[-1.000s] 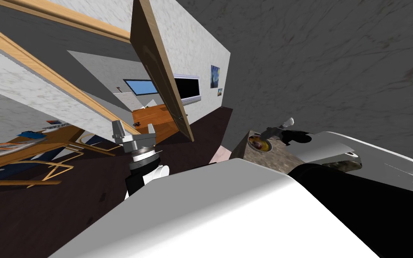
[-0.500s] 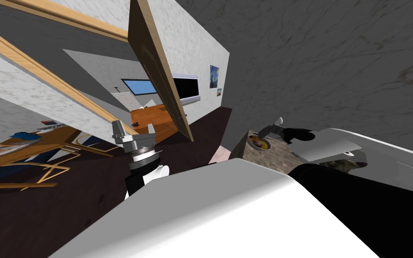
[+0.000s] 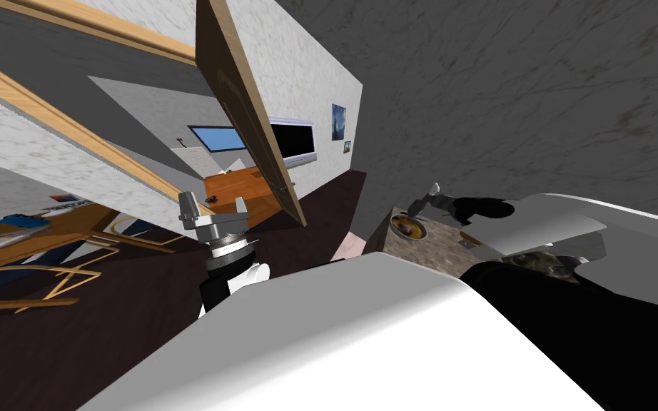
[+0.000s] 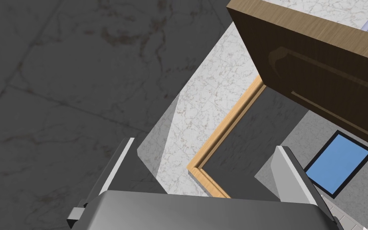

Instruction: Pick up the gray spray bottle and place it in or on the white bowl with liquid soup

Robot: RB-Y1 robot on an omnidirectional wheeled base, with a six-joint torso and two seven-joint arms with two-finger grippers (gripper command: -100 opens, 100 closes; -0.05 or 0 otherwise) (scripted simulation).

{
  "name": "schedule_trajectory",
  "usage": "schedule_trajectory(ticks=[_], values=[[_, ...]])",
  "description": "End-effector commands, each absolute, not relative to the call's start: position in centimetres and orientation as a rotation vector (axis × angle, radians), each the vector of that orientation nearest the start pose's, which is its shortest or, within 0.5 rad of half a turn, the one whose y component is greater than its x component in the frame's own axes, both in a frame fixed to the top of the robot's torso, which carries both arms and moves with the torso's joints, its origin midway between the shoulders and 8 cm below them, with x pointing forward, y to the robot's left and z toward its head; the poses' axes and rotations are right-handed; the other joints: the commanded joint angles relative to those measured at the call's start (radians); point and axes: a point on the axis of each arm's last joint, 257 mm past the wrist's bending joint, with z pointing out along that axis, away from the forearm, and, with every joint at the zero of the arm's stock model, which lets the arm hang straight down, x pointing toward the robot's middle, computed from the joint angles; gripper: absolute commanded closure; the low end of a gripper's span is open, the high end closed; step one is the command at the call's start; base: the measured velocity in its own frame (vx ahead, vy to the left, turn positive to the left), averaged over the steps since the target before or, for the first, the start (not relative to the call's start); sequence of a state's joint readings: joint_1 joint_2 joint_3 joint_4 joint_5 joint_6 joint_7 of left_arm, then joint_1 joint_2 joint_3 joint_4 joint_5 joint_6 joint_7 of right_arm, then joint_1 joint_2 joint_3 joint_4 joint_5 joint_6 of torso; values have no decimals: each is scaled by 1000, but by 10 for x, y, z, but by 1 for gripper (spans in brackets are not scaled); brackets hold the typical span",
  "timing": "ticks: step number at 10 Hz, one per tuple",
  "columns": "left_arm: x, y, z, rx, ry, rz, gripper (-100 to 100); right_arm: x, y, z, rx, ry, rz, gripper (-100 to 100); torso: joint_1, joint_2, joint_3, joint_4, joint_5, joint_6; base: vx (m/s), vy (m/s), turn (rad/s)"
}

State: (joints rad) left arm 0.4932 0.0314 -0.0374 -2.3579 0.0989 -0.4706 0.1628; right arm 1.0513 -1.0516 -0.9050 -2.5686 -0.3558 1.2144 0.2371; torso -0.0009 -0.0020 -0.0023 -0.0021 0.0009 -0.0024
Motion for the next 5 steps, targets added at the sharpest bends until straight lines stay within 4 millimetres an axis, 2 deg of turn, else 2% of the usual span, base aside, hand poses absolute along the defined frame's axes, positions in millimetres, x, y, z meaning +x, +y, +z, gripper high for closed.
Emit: schedule_trajectory(ticks=[1, 3, 4, 5], values=[[334, 271, 55, -715, 498, -1574, 0, 246, -579, -40, 877, 1832, -543, -100, 0, 0, 0, 0, 0, 0, 3, -34, -32], [334, 271, 55, -715, 498, -1574, 0, 247, -577, -38, 873, 1833, -541, -100, 0, 0, 0, 0, 0, 0, 4, -23, -14], [334, 271, 55, -715, 498, -1574, 0, 247, -576, -37, 875, 1833, -542, 0, 1, 0, 0, 0, 0, 0, 0, 0, 0], [334, 271, 55, -715, 498, -1574, 0, 247, -576, -37, 875, 1833, -542, 0, 2, 0, 0, 0, 0, 0, 0, 0, 0]])
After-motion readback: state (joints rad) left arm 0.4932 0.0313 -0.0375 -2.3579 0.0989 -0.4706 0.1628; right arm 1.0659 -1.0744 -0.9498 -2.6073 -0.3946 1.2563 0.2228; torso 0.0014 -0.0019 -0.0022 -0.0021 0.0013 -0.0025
